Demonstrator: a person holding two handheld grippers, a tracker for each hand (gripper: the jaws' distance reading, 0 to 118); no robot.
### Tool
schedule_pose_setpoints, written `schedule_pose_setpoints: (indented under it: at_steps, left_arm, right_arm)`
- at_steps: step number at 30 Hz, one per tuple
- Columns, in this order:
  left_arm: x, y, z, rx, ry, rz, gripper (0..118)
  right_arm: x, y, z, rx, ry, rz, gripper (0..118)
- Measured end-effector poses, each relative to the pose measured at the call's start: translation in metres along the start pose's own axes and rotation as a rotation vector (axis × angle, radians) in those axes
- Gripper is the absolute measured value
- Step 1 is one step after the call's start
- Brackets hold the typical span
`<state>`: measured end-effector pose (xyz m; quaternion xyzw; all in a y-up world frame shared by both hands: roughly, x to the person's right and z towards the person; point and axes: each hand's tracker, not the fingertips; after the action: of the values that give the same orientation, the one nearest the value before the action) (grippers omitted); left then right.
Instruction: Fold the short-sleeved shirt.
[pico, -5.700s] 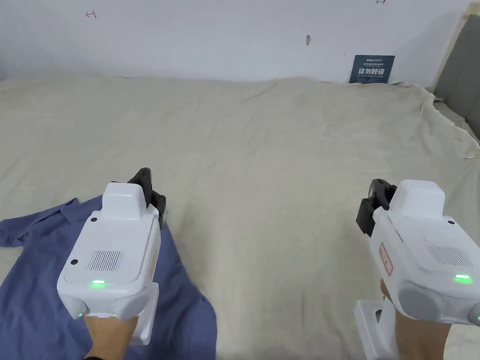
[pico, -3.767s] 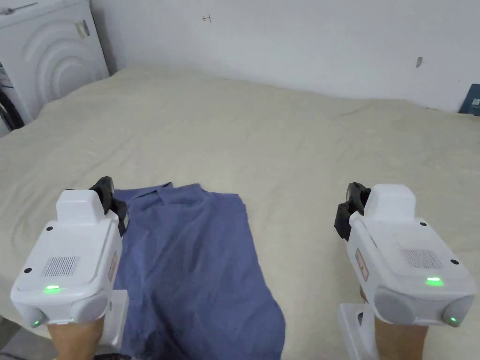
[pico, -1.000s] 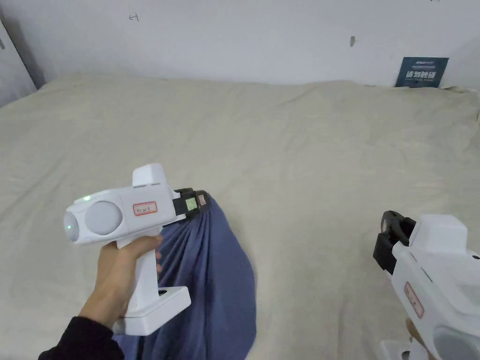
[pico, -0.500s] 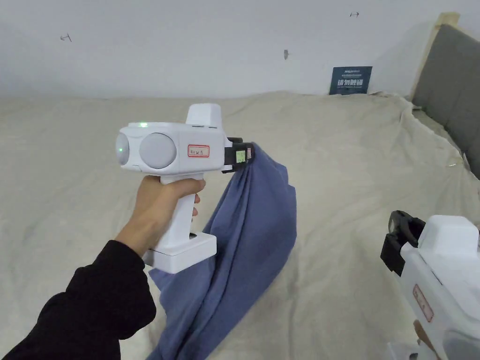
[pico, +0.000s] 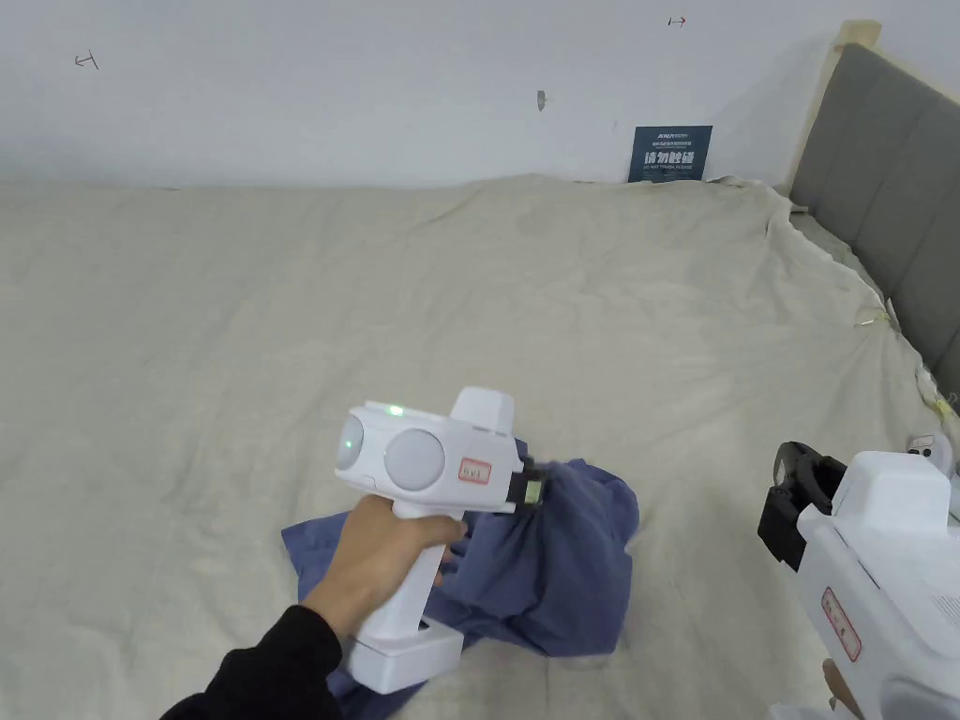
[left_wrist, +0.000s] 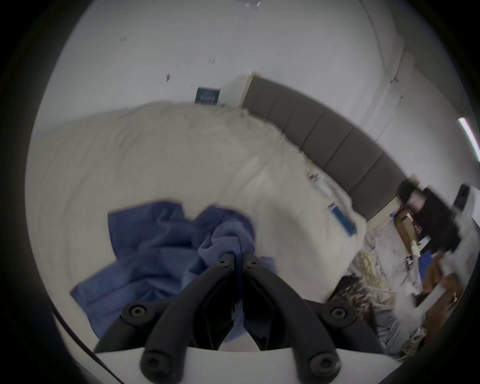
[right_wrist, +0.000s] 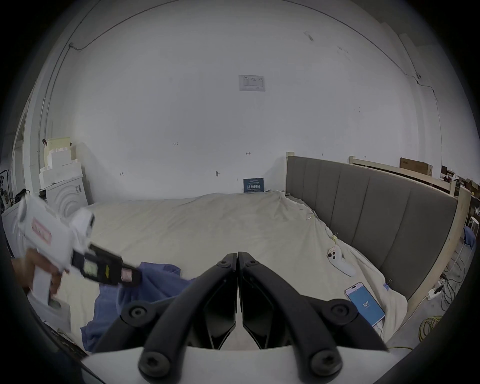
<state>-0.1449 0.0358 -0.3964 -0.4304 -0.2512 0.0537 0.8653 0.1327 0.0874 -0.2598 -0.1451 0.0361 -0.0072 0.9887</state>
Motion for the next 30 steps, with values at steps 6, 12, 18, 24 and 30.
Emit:
schedule_pose_setpoints:
  at_steps: [6, 12, 18, 24, 30]
  left_arm:
    - [-0.03, -0.038, -0.042, -0.192, 0.204, 0.043, 2]
    - [-0.034, -0.06, -0.06, -0.208, 0.28, -0.003, 6]
    - [-0.027, -0.048, -0.017, -0.09, 0.28, 0.064, 101]
    - [-0.026, -0.029, 0.076, 0.236, 0.287, 0.126, 109]
    - [-0.023, -0.026, 0.155, 0.46, 0.434, 0.046, 109]
  right_arm:
    - [-0.007, -0.009, -0.003, -0.027, 0.023, 0.002, 0]
    - [-0.014, -0.018, -0.005, -0.059, 0.041, 0.01, 0]
    - [-0.018, -0.014, -0.002, -0.056, 0.049, 0.02, 0]
    - [-0.022, 0.002, 0.006, -0.018, 0.052, 0.026, 0]
    - [-0.03, 0.019, 0.012, 0.031, 0.061, 0.035, 0]
